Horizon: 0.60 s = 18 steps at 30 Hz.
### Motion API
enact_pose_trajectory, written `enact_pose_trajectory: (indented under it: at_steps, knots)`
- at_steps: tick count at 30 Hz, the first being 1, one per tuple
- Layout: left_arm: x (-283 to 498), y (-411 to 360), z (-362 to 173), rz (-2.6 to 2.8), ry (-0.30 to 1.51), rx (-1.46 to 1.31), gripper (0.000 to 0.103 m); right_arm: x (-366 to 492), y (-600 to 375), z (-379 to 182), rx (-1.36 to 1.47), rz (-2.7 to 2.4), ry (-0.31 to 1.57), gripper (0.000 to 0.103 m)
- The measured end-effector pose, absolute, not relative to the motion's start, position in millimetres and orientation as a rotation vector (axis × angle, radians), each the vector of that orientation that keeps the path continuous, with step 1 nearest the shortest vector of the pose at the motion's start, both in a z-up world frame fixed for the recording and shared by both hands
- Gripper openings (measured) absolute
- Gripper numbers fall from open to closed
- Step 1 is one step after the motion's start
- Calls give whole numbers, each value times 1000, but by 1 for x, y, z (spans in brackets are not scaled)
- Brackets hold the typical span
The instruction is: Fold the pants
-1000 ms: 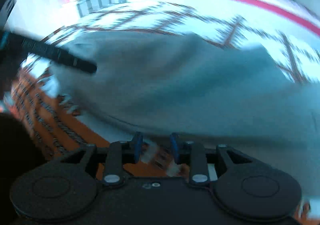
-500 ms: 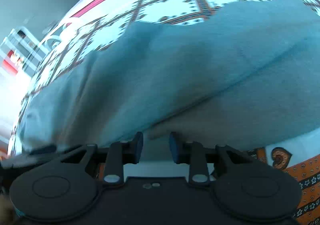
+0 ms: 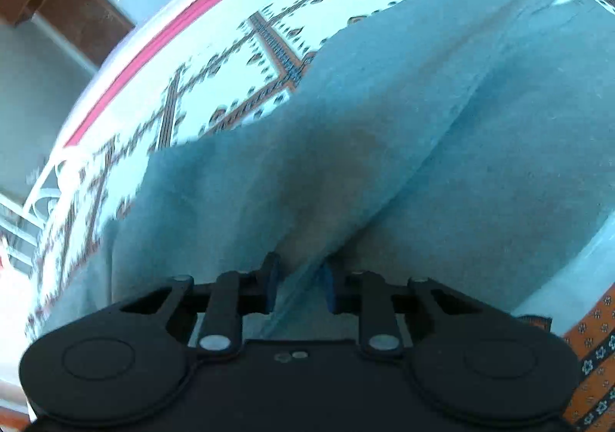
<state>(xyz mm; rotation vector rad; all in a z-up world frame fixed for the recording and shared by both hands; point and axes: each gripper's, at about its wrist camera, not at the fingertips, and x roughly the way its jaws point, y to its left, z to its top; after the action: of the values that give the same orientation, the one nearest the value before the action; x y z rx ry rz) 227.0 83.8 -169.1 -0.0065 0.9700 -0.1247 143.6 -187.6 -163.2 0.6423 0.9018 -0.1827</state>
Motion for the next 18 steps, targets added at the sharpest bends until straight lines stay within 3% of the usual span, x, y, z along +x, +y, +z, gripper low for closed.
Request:
enact_pose_trajectory:
  at_steps: [1,2,13,18]
  knots:
    - [227,84,-169,-123,970,-8,103,143,-184,-162,637,-144,911,2]
    - [227,83,-169,-122,970,-8,103,141,-183,-162,650,-102,915,0]
    - [225,85,-166,-144,960,-3,103,81,-164,-107,437,-45,767,0]
    - [223,83,-166,-148,954,25,103,89,-174,-161,485,-139,917,0]
